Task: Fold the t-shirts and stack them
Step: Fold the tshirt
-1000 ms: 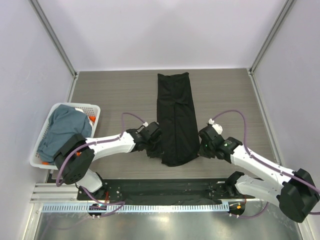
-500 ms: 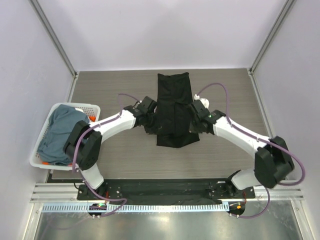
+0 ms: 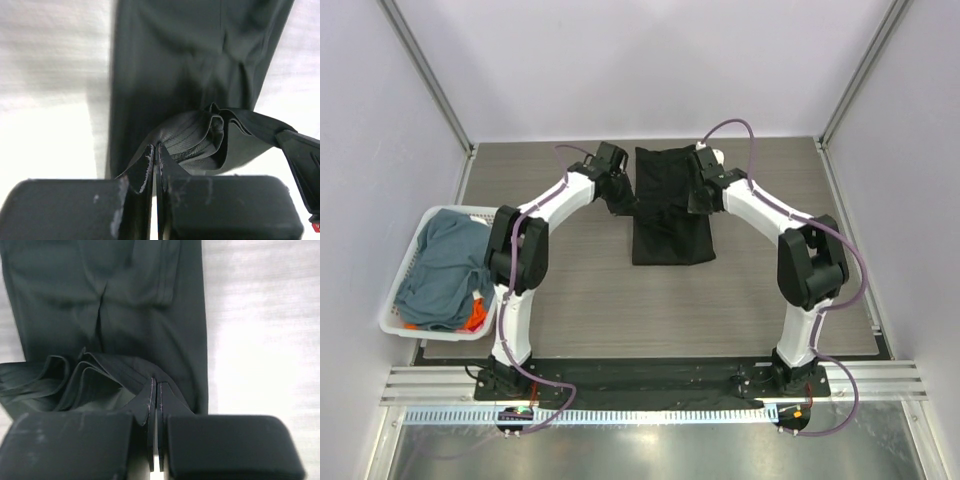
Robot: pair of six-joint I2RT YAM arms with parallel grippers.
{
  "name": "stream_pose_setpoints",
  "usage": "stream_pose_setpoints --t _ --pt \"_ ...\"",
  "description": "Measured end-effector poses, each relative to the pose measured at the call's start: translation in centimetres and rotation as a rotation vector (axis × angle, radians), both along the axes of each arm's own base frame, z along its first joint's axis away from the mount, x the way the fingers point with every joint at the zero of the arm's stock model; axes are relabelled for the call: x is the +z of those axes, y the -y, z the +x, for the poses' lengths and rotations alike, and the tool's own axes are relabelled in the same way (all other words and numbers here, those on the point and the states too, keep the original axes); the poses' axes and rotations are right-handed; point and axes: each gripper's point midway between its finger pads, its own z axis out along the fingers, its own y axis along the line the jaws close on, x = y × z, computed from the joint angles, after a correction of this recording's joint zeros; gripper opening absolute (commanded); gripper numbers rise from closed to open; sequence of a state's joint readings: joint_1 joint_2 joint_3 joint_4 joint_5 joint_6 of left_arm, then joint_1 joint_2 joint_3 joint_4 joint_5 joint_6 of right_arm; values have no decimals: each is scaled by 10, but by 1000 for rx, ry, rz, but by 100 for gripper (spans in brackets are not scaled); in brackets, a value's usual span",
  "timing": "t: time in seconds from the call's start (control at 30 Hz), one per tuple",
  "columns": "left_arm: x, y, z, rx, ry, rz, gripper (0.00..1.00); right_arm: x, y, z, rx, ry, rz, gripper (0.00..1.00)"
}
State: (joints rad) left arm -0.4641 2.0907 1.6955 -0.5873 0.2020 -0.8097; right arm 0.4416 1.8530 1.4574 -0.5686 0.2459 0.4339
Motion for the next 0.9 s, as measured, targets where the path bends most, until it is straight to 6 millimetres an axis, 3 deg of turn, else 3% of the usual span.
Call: stream_pose_setpoints --t 0.23,0.37,0.63,0.9 --pt "-1 -9 41 11 14 -25 0 -11 15 33 -16 -16 18 1" --pt "-3 -5 54 2 16 -50 0 -6 21 45 -15 -5 31 1" --pt "-16 -1 64 -10 -3 -79 0 -1 21 63 25 13 49 1" --pt "-22 -4 78 1 4 -87 1 -15 16 80 73 3 63 1"
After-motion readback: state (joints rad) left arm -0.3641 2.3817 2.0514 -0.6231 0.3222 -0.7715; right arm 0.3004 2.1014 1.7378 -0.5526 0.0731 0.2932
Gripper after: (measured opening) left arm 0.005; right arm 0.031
